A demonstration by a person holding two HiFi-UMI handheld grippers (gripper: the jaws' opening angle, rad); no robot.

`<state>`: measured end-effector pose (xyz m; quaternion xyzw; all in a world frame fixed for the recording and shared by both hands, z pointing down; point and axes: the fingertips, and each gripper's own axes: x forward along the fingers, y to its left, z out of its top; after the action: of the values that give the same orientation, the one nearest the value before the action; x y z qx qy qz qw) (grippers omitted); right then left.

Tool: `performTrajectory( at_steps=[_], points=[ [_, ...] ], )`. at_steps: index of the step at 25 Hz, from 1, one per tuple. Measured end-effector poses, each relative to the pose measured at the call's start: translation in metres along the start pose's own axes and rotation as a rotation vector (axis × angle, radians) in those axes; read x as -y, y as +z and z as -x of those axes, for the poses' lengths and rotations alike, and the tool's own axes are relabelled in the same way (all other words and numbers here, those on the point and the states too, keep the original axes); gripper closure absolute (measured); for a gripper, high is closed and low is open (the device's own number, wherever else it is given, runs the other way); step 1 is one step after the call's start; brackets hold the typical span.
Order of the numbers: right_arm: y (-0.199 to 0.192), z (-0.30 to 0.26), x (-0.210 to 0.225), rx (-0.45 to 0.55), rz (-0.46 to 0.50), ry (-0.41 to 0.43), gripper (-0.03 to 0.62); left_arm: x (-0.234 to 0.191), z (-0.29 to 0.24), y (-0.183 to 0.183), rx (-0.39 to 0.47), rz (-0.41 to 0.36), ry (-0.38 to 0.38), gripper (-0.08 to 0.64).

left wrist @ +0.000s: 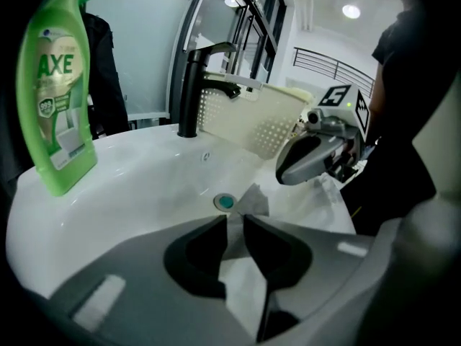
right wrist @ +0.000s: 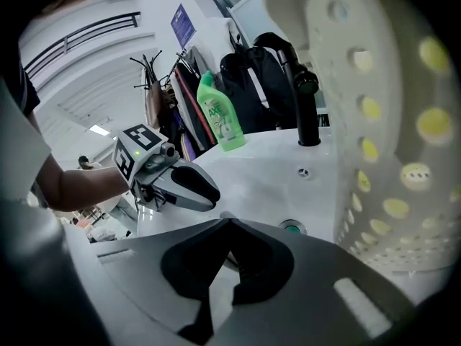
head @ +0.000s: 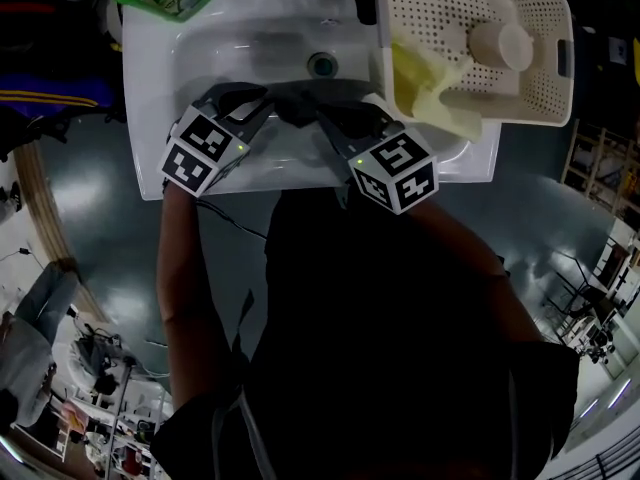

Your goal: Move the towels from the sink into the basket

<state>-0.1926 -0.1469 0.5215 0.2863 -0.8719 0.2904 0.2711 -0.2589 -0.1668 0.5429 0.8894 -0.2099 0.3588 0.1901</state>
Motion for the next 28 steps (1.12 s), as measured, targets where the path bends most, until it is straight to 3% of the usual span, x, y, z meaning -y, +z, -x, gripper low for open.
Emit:
performTrajectory(
  at_steps=[7, 12, 20, 28],
  points=[
    [-0.005, -0.007, 0.004, -0.028, 0.000, 0.004, 0.598, 0.006, -0.026, -0.013, -0.133, -0.118, -0.095, 0.414],
    [-0.005, -0.007, 0.006, -0.037, 0.005, 0.001, 0.598, 0.008, -0.039, -0.015, -0.172, -0.140, -0.129, 0.394],
    [-0.007, -0.006, 0.010, -0.055, 0.001, -0.009, 0.598, 0.015, -0.054, -0.021, -0.215, -0.118, -0.223, 0.330],
    [-0.008, -0.010, 0.012, -0.065, -0.009, 0.000, 0.598, 0.018, -0.072, -0.029, -0.232, -0.088, -0.279, 0.333]
  ],
)
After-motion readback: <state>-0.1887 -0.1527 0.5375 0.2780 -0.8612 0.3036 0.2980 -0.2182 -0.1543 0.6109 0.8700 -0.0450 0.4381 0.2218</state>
